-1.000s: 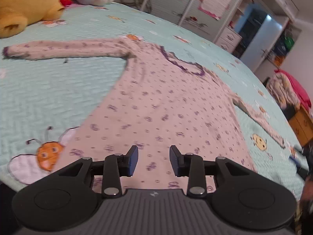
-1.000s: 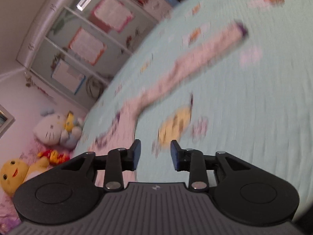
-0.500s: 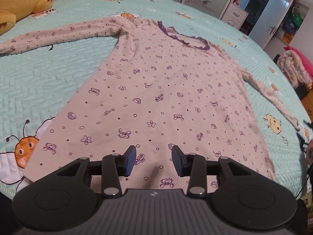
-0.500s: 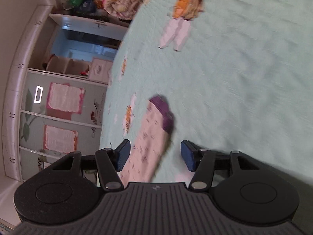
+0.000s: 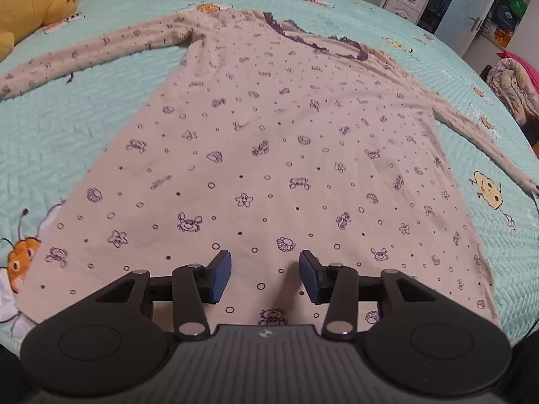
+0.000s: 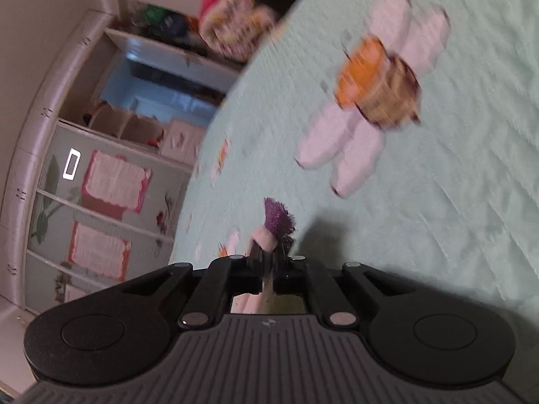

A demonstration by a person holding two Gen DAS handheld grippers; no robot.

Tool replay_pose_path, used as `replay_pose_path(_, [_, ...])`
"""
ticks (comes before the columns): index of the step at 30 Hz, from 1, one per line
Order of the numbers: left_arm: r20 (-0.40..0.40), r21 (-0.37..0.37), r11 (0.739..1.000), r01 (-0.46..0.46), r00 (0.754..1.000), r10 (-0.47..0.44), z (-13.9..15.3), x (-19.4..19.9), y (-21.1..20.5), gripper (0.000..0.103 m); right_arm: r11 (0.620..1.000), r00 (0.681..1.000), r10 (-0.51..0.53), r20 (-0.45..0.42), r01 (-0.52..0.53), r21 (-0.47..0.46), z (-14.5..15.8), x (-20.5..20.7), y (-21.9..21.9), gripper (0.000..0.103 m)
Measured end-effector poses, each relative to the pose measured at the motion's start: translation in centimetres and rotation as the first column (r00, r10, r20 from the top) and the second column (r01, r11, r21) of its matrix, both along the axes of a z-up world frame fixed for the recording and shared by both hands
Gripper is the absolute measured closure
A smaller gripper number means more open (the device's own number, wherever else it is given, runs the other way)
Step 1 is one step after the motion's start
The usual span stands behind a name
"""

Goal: Fold clothes

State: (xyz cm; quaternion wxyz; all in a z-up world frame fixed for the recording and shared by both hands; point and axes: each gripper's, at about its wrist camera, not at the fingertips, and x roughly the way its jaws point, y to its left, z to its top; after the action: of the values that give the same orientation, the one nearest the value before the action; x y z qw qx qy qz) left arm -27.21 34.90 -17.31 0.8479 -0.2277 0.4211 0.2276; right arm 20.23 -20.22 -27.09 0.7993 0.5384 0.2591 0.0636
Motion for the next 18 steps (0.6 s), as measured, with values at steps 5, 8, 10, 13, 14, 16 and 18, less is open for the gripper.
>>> replay_pose_path(5, [0.003, 0.010, 1.000, 0.016, 1.000, -0.016, 0.3, -0.1, -0.4, 0.054, 0.999, 1.000, 0.026, 0.002, -0.026, 0.033, -1.0, -0.6, 0.6, 0.076])
replay_pose_path(8, [0.003, 0.006, 1.000, 0.000, 1.000, 0.000, 0.3, -0.4, -0.3, 0.053, 0.998, 0.999, 0.032, 0.033, -0.033, 0.055, -0.4, -0.7, 1.0, 0.054])
replay_pose_path(10, [0.001, 0.006, 1.000, -0.003, 1.000, 0.003, 0.3, -0.5, -0.3, 0.053, 0.999, 0.998, 0.046, 0.035, -0.046, 0.026, 0.0, -0.4, 1.2, 0.052])
replay_pose_path(13, [0.005, 0.007, 1.000, 0.001, 1.000, -0.001, 0.4, -0.4, -0.4, 0.053, 0.999, 0.999, 0.044, 0.015, -0.043, -0.018, 0.2, -0.2, 0.9, 0.061])
replay_pose_path(14, [0.006, 0.008, 1.000, 0.003, 1.000, -0.003, 0.4, -0.4, -0.5, 0.053, 0.999, 0.999, 0.040, 0.004, -0.040, -0.035, 0.2, -0.1, 0.8, 0.070])
replay_pose_path(16, [0.007, 0.008, 1.000, 0.003, 1.000, -0.003, 0.4, -0.5, -0.4, 0.053, 0.997, 0.999, 0.036, -0.031, -0.038, -0.065, -0.2, -0.2, 0.6, 0.088])
replay_pose_path(18, [0.008, 0.007, 1.000, 0.001, 1.000, -0.001, 0.4, -0.6, -0.4, 0.053, 0.996, 0.998, 0.034, -0.046, -0.038, -0.081, -0.2, -0.5, 0.7, 0.099])
